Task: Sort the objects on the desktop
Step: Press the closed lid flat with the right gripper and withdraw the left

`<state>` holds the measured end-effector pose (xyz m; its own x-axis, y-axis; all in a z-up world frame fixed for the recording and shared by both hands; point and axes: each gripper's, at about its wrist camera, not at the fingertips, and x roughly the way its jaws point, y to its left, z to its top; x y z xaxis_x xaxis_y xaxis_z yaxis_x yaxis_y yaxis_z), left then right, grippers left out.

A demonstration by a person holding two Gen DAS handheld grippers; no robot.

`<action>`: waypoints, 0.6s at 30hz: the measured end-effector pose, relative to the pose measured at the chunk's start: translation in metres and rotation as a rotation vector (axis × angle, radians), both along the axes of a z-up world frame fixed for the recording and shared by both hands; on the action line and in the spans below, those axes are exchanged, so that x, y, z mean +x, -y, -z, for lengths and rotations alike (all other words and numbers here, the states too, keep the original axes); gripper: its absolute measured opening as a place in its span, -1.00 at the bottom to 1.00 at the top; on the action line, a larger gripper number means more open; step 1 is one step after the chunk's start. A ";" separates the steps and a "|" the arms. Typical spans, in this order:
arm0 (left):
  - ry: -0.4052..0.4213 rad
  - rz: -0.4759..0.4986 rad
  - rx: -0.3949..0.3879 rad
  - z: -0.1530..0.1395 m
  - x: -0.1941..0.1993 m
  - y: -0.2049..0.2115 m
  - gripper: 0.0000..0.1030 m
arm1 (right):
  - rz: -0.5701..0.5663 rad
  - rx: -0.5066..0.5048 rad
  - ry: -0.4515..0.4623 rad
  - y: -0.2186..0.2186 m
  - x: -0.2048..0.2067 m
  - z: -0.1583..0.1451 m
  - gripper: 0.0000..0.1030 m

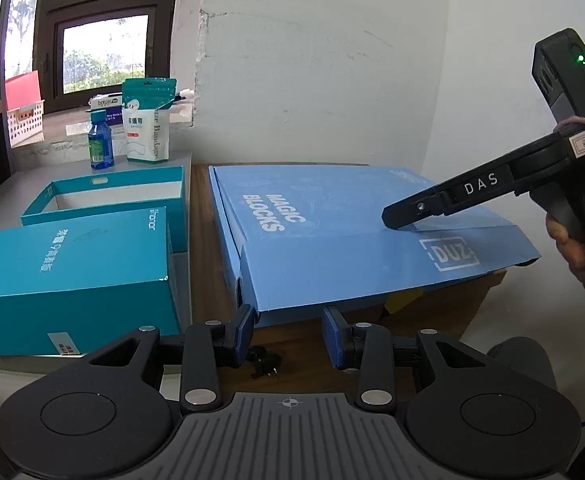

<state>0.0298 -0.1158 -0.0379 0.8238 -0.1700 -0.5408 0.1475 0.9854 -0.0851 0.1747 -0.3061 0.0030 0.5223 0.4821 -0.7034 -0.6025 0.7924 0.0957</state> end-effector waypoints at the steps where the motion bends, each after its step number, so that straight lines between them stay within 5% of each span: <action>1: -0.004 0.002 0.003 0.000 0.000 0.000 -0.23 | -0.002 -0.001 -0.001 -0.001 -0.001 0.000 -0.39; 18: -0.065 0.013 0.017 0.021 -0.003 -0.005 -0.24 | -0.036 -0.011 0.010 -0.016 -0.014 0.006 -0.23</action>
<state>0.0264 -0.1111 -0.0592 0.7849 -0.1706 -0.5957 0.1551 0.9848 -0.0777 0.1605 -0.2896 -0.0029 0.5121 0.4929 -0.7035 -0.6313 0.7713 0.0809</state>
